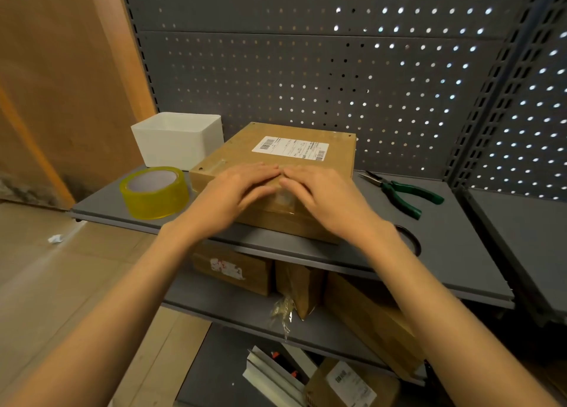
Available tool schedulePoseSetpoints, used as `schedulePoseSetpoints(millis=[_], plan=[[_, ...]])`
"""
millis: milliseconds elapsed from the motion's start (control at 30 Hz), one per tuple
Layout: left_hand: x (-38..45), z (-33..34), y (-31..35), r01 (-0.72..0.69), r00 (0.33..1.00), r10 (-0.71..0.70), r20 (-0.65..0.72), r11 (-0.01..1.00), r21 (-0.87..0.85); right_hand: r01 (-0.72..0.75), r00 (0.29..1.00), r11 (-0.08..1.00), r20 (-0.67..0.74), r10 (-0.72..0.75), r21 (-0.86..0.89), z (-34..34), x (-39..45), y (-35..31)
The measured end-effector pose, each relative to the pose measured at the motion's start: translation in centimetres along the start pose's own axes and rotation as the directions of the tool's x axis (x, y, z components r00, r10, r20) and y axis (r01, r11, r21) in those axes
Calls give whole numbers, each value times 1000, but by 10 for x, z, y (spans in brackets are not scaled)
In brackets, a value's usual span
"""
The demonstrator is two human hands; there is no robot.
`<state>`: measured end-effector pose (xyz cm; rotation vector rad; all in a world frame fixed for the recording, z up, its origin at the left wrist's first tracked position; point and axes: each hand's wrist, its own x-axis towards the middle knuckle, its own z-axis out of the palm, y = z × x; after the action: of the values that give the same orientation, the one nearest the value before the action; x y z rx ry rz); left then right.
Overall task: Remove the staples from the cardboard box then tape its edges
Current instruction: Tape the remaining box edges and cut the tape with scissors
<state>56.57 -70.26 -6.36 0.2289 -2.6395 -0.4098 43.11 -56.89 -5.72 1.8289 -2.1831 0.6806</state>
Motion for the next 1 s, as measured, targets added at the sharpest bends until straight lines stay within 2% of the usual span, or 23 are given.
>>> schedulePoseSetpoints(millis=[67, 100, 167, 300, 367, 500, 533, 600, 667, 800, 1000], plan=[[1, 4, -6, -39, 999, 40, -6, 992, 123, 39, 999, 966, -7, -42, -255, 11, -5, 2], [1, 5, -9, -51, 998, 54, -19, 986, 158, 38, 998, 954, -39, -52, -298, 13, -6, 3], [2, 6, -13, -68, 997, 75, -34, 981, 182, 54, 996, 952, -56, -74, -301, 12, -6, 4], [5, 5, -16, -77, 997, 82, -12, 974, 215, 85, 996, 951, 34, -79, -296, 12, -6, 9], [6, 1, -15, -68, 997, 62, 41, 979, 192, 89, 992, 962, 106, -63, -260, 8, -7, 11], [16, -10, -16, -32, 984, 3, 178, 986, 161, -59, 988, 998, 146, 59, -2, -3, -2, 8], [19, -11, -16, -34, 983, 0, 183, 982, 186, -75, 987, 997, 140, 76, -6, -2, -1, 7], [23, -9, -17, -76, 984, 26, 177, 957, 281, -30, 990, 984, 130, 53, -175, 3, -1, 4], [22, -6, -17, -126, 984, 72, 160, 923, 362, 0, 994, 968, 105, 27, -250, 6, -3, 4], [16, 0, -18, -117, 993, 94, 74, 904, 411, 8, 996, 972, 93, 14, -236, 7, -2, 5], [9, 6, -10, -76, 995, 93, -26, 923, 376, -6, 998, 969, 59, 21, -248, 9, -3, 3]])
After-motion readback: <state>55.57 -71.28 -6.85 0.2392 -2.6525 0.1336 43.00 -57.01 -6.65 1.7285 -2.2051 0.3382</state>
